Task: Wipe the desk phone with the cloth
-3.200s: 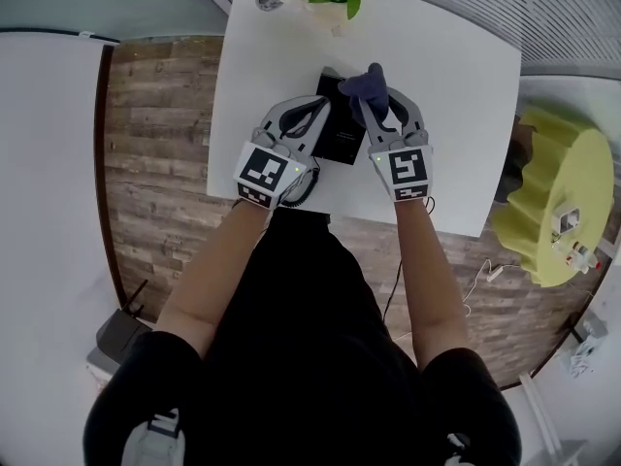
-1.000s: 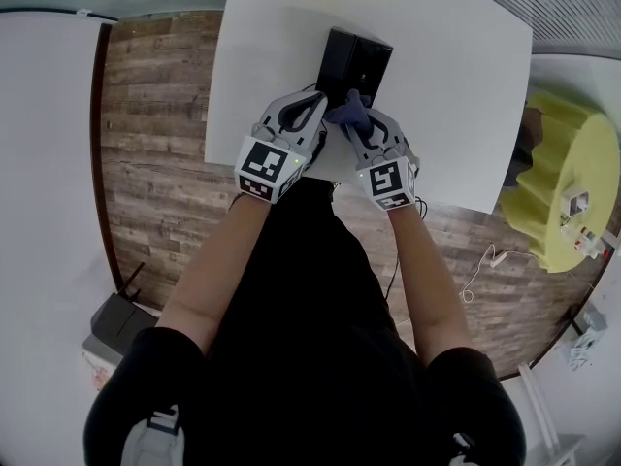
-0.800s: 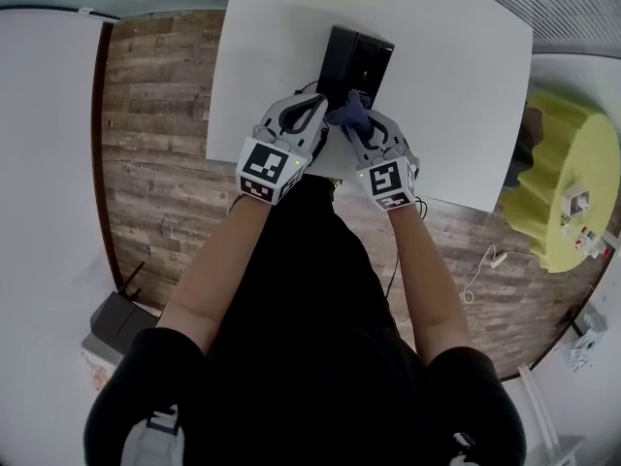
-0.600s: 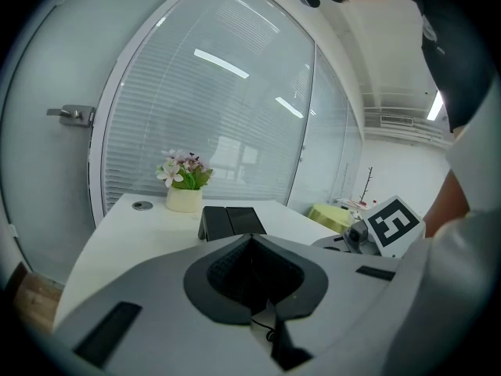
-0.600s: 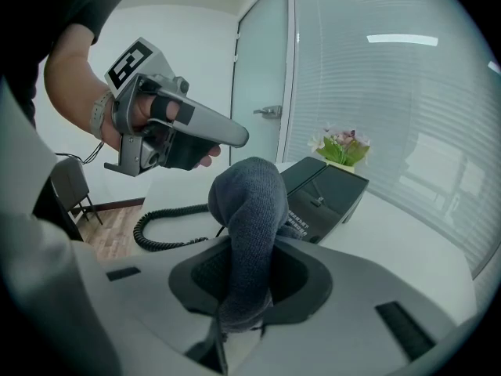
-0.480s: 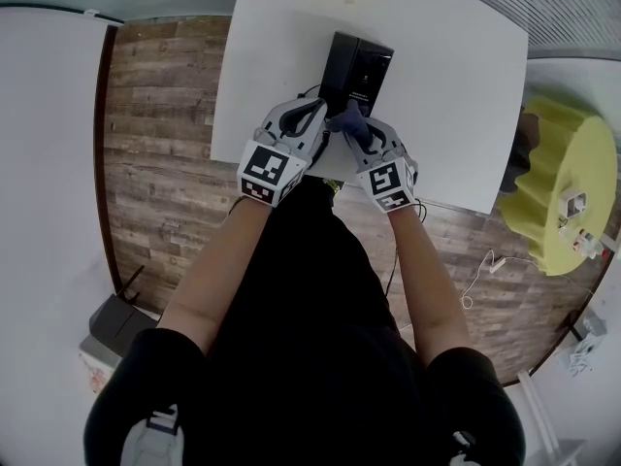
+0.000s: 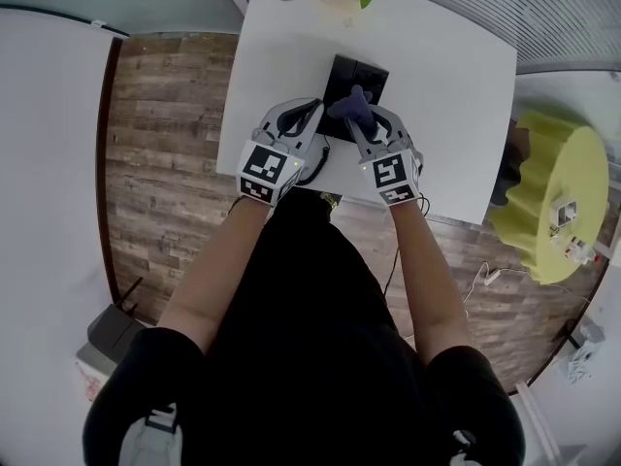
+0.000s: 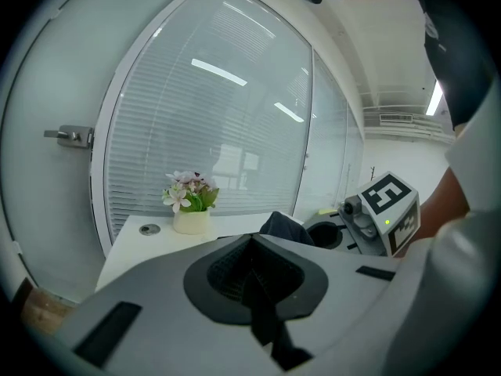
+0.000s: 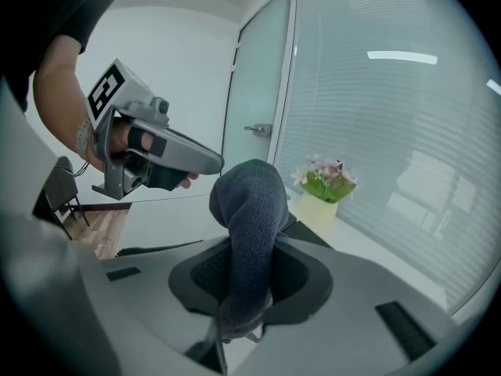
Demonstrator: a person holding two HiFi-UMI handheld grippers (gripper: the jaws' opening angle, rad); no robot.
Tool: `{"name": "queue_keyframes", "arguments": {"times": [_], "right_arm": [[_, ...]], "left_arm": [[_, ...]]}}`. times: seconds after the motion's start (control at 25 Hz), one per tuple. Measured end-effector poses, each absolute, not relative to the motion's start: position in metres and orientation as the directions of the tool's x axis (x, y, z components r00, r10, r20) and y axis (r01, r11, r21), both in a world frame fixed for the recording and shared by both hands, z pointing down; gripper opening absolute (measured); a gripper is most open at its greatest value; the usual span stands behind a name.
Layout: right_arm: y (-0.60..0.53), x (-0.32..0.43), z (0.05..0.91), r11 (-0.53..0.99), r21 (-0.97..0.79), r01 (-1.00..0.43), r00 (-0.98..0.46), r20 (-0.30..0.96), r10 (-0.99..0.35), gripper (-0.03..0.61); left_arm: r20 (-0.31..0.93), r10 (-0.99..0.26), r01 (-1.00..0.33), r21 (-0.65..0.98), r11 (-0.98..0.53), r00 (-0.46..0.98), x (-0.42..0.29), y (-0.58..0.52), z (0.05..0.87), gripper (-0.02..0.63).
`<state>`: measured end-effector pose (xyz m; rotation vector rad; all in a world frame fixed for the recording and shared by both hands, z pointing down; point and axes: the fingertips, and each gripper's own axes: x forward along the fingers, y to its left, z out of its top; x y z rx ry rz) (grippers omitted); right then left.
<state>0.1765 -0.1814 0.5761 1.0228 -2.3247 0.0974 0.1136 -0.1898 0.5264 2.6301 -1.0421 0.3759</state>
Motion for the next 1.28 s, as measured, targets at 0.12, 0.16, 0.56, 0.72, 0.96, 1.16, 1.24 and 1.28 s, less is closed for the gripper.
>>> {"name": "queue_keyframes", "arguments": {"times": [0.12,0.16,0.56,0.72,0.96,1.16,1.24,1.28], "right_arm": [[-0.203,0.179,0.565,0.685,0.192,-0.703,-0.514,0.528,-0.676,0.098],[-0.209,0.180,0.562,0.681,0.199,-0.705,-0.512,0.523,-0.682,0.098],[-0.259,0.170,0.561,0.688,0.227,-0.689,-0.512,0.521,-0.684,0.098],[-0.270,0.165,0.574,0.699,0.229,-0.677,-0.509,0.541,-0.670,0.098],[-0.270,0.161,0.580,0.710,0.235,-0.663,-0.524,0.533,-0.665,0.098],[-0.265,0.160,0.584,0.720,0.244,-0.650,-0.526,0.538,-0.658,0.098],[-0.261,0.159,0.586,0.723,0.243,-0.647,-0.531,0.537,-0.656,0.098],[-0.258,0.159,0.587,0.724,0.240,-0.647,-0.533,0.537,-0.654,0.098]], "left_arm": [[0.336,-0.624,-0.697,0.165,-0.698,0.705,0.113,-0.200,0.524,0.011],[0.335,-0.625,-0.696,0.164,-0.699,0.705,0.114,-0.204,0.523,0.011],[0.334,-0.629,-0.701,0.171,-0.692,0.702,0.111,-0.245,0.523,0.011],[0.342,-0.629,-0.704,0.174,-0.688,0.699,0.108,-0.256,0.529,0.011],[0.358,-0.623,-0.707,0.190,-0.681,0.696,0.106,-0.261,0.538,0.011],[0.364,-0.619,-0.706,0.191,-0.682,0.696,0.109,-0.260,0.542,0.011],[0.367,-0.618,-0.707,0.192,-0.681,0.695,0.109,-0.258,0.544,0.011],[0.369,-0.617,-0.707,0.193,-0.681,0.695,0.109,-0.256,0.545,0.011]]}}
